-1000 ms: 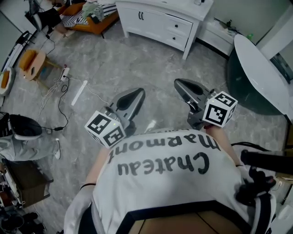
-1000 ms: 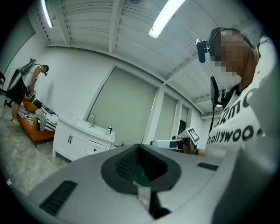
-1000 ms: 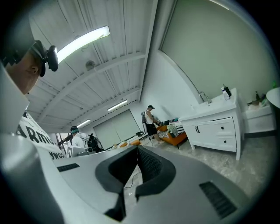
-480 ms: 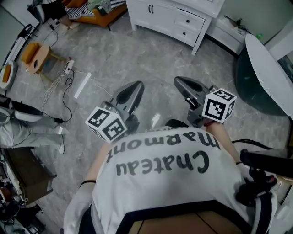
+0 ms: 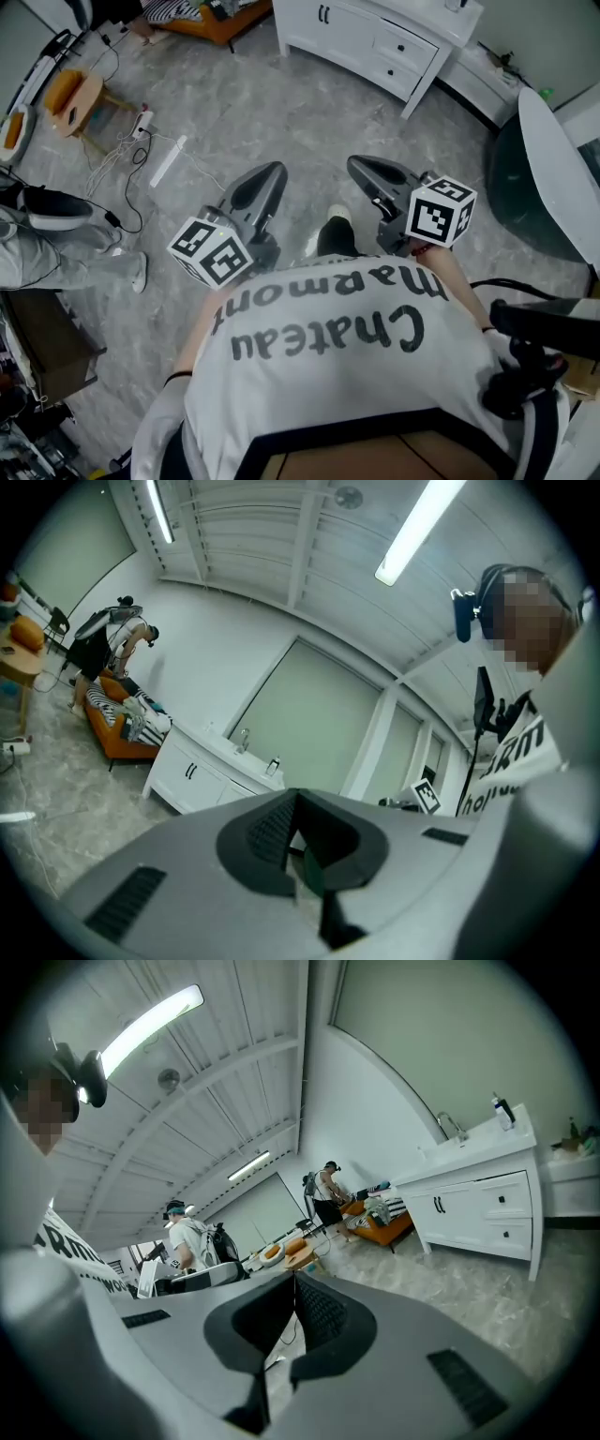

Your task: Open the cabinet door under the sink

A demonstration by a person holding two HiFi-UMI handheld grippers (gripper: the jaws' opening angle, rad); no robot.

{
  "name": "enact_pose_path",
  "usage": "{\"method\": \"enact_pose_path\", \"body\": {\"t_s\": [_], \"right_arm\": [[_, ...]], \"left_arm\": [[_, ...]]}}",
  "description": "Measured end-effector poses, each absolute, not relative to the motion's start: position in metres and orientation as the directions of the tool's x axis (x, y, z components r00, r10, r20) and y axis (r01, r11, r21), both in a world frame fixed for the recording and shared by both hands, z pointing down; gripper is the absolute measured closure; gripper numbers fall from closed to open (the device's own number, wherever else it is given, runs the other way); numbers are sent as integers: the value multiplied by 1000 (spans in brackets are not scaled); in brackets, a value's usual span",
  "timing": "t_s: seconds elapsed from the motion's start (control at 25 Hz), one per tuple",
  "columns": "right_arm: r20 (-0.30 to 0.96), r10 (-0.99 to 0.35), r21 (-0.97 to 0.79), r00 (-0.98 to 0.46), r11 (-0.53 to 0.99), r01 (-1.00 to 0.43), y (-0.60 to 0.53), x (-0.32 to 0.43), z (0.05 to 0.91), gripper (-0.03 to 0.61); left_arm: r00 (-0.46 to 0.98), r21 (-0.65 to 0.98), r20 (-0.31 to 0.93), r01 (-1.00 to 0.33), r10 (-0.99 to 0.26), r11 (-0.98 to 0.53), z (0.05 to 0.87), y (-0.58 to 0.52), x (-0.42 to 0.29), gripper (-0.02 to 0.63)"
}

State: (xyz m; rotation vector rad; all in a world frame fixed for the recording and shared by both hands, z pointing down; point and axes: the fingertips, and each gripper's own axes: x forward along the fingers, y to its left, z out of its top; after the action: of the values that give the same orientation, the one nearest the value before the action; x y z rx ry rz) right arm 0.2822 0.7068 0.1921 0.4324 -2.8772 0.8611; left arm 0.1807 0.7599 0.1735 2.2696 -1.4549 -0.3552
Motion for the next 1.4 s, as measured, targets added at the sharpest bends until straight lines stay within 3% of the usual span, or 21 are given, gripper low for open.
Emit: {"method": "enact_pose_path", "body": {"t_s": [0.84,1.4], "right_arm": [[209,-224,-465,-952,833,-299,466,264,183,568],[210,-203,-475,-956,834,-281,394,262,194,568]], "left_arm": [[356,468,54,-834,-933,-292,184,553,157,606],[323,460,96,-853,-941,-246,200,490,152,606]]}}
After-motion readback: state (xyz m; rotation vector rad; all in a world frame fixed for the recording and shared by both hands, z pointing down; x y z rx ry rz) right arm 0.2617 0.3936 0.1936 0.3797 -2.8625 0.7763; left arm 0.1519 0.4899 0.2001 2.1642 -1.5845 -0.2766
